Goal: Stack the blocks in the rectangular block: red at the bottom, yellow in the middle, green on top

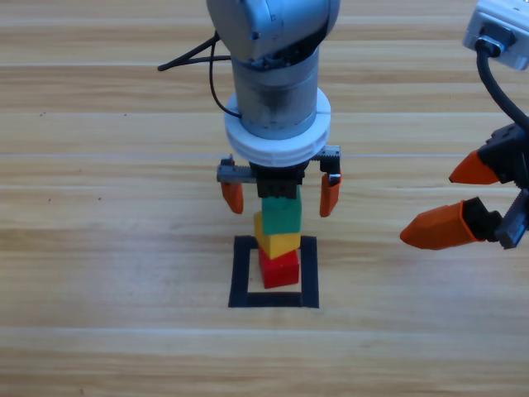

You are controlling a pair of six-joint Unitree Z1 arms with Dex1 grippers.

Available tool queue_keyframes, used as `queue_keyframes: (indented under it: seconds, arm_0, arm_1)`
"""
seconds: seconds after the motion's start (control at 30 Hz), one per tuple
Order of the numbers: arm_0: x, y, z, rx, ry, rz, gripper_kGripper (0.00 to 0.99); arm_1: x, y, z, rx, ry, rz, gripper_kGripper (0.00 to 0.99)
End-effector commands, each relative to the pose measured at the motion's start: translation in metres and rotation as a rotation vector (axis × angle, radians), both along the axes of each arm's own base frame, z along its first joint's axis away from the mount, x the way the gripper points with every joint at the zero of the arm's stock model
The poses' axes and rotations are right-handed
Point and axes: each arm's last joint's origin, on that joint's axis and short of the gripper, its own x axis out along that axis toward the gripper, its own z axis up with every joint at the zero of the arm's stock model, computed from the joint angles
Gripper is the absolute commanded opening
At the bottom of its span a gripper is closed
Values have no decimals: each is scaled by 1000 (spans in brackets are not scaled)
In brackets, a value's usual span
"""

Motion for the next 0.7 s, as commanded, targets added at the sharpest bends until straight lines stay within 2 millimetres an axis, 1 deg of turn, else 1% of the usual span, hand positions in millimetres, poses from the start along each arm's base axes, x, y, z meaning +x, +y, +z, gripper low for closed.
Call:
queue_keyframes:
  seconds: [0.03,0.07,0.13,0.17,0.2,0.23,0.3,0.37,0.43,0.47,0.53,0.67,0.7]
  arm_0:
    - [-14,10,47,-35,-91,11,980]
    - [-21,16,63,-46,-128,14,983]
    - [-42,30,100,-71,-223,16,990]
    - [-58,39,121,-84,-288,15,990]
    - [-73,47,136,-91,-337,12,990]
    - [-87,56,149,-97,-378,6,990]
    - [-111,75,160,-90,-432,4,990]
    - [-131,93,161,-81,-470,-7,990]
    - [-152,115,155,-97,-525,-27,990]
    - [-162,129,149,-103,-548,-43,990]
    - [-175,154,133,-116,-582,-75,990]
    - [-195,198,98,-158,-653,-161,990]
    - [-199,206,90,-161,-666,-181,990]
  arm_1:
    - [-1,-13,-3,-21,-4,-30,988]
    - [-1,-13,-3,-19,-4,-29,988]
    - [-1,-12,-2,-17,-4,-28,988]
    - [-1,-12,-2,-17,-4,-28,988]
    - [-1,-12,-3,-17,-3,-27,988]
    - [-1,-12,-3,-17,-3,-27,988]
    - [-1,-12,-2,-16,-4,-27,988]
    - [-1,-12,-2,-16,-4,-27,988]
    - [-1,-12,-2,-16,-4,-27,988]
    - [-1,-13,-3,-17,-3,-27,988]
    - [-1,-12,-2,-16,-3,-29,988]
    - [0,-12,-3,-20,-1,-30,988]
    - [0,-11,-4,-20,-1,-30,988]
